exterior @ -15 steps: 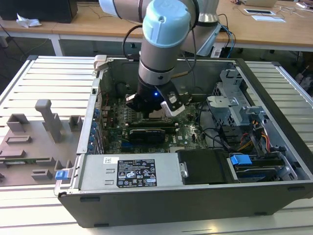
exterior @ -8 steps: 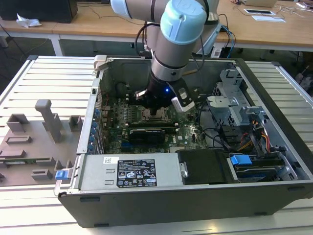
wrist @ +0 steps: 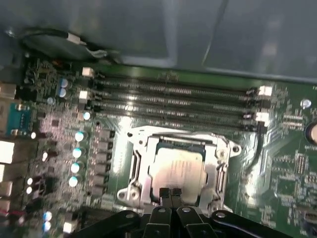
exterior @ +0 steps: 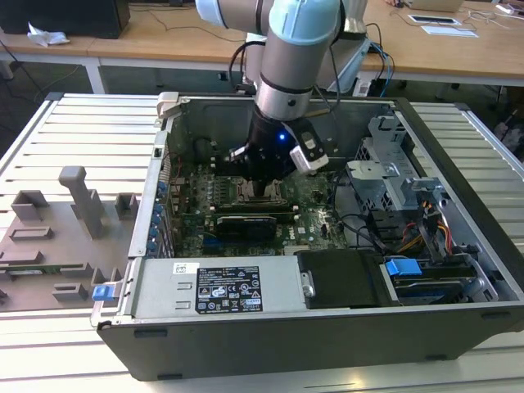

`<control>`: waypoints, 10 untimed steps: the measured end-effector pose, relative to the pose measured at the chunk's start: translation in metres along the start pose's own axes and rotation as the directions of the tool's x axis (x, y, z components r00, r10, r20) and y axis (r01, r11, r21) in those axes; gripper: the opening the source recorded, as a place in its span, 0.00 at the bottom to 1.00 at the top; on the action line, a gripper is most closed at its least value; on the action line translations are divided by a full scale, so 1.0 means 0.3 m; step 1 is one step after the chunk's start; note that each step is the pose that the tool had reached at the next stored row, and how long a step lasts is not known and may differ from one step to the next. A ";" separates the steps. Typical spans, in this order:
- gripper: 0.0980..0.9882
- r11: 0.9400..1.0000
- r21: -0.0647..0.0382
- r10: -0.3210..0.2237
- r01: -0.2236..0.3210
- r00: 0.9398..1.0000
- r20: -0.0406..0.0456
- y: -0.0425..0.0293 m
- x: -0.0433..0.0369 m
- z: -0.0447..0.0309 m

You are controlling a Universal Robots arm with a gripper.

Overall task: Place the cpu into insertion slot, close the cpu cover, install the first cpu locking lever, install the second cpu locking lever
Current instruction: 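Install the second cpu locking lever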

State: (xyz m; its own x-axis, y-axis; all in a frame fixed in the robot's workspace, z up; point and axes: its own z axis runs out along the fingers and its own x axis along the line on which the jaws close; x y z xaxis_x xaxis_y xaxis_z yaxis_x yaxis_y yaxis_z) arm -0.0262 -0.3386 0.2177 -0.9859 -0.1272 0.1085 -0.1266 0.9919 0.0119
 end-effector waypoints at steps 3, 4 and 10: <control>0.01 1.000 0.003 0.000 0.000 1.000 0.000 0.002 0.005 -0.050; 0.01 1.000 0.003 0.000 0.000 1.000 0.000 0.002 0.007 -0.071; 0.01 1.000 0.003 0.000 0.000 1.000 0.000 0.004 0.016 -0.149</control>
State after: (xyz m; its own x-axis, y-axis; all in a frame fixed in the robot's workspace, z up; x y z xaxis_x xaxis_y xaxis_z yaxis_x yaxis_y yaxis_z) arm -0.0262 -0.3381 0.2627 -0.9859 -0.1268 0.1088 -0.1266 0.9919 0.0088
